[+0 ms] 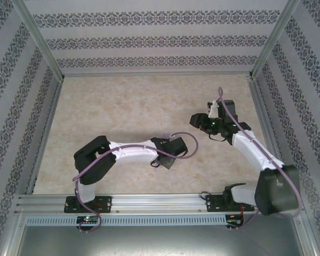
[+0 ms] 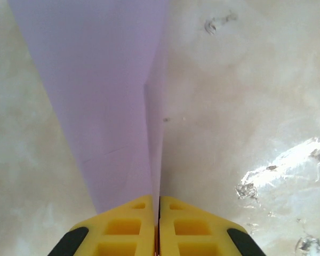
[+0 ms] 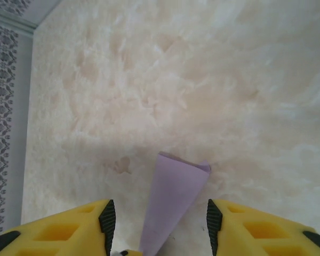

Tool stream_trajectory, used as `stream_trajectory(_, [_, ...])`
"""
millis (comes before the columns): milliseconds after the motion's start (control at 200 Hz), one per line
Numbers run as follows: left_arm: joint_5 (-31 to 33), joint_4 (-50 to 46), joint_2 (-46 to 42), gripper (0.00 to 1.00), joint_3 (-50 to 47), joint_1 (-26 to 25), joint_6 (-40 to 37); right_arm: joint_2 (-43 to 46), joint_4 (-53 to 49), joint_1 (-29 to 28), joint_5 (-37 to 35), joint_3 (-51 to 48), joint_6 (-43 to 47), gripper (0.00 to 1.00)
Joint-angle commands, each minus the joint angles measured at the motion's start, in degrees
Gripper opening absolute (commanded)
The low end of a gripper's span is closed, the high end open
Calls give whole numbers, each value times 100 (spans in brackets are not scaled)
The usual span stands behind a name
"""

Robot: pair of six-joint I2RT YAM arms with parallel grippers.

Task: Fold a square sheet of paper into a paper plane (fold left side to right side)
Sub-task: Fold the wing for the fifth time at the center of the table.

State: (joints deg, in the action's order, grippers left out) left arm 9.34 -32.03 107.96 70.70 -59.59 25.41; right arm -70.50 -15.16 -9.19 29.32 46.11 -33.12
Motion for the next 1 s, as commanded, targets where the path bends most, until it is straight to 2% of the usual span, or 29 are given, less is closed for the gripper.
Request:
stream_trajectory(0, [-785, 506, -389, 10, -162, 290, 210, 447, -516, 67, -335, -259, 485, 54])
stream_trajectory(155, [-1506, 1044, -628, 8, -510, 595, 343, 655, -621, 93, -148, -674, 612, 56])
stream_trajectory(355, [-2305, 1815, -716, 7, -1054, 859, 697, 844, -274, 75, -93, -1362, 351, 57])
stream_trajectory(525, [-2661, 2339, -639, 7, -1390, 973, 1022, 844, 83, -37, -93, -1655, 141, 57])
stream_trajectory(769, [-3127, 3037, -584, 6, -1698, 1160, 1410, 443, 423, -508, -155, -1727, 77, 57])
stream_trajectory(994, [-3483, 3740, -473, 6, -1895, 1307, 1875, 48, 1387, -950, -163, -1936, -516, 56])
